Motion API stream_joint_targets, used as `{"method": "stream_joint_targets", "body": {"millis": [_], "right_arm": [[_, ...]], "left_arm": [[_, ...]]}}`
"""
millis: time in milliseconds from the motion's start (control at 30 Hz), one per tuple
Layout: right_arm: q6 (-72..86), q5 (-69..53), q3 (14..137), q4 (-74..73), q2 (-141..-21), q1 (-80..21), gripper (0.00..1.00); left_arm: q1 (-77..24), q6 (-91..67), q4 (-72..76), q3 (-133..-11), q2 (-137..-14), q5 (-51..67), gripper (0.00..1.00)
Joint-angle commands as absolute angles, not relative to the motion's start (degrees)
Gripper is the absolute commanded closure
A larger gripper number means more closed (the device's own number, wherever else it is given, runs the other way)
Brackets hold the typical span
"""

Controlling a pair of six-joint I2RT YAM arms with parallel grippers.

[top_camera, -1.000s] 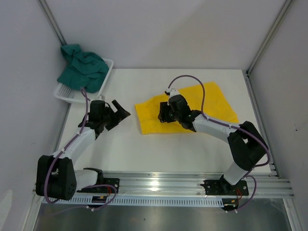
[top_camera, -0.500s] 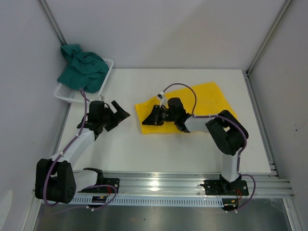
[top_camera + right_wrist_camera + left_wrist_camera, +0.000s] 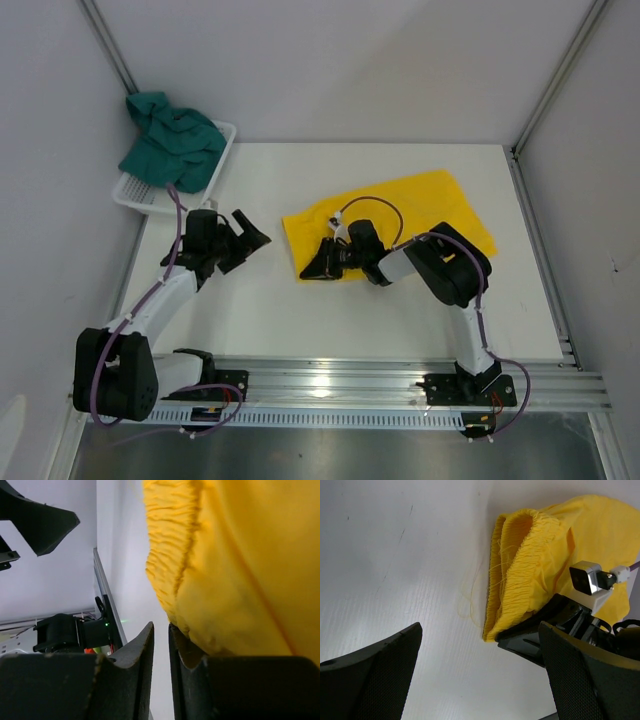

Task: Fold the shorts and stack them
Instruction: Fold the shorts

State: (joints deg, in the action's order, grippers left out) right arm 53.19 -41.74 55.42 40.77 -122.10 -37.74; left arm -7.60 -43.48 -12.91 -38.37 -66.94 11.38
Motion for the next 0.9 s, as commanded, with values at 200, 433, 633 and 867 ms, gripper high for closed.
{"method": "stream_joint_targets", "body": {"millis": [200,433,633,867], "right_arm": [[48.3,-38.8,65.4,30.2,-113.3,-37.4,0.77],[54.0,-42.6,79.2,34.4,-124.0,-35.0,0.77],[57.0,-38.8,88.9,33.3,-135.5,-34.3,0.77],[63.6,-35.4,90.3,35.4,-144.7,-33.3,0.76]], "left_arm": [[-7.2,-43.3,-10.5,-39.2,-67.2,12.9,0.01],[-7.2,-43.4,-10.8,-39.0,-66.6,12.8,0.01],[-7.3,-43.5,-10.0,-38.1,-66.8,13.3,0.01],[-7.2,-43.4,-9.8,-37.6,-66.9,13.0,0.01]]}}
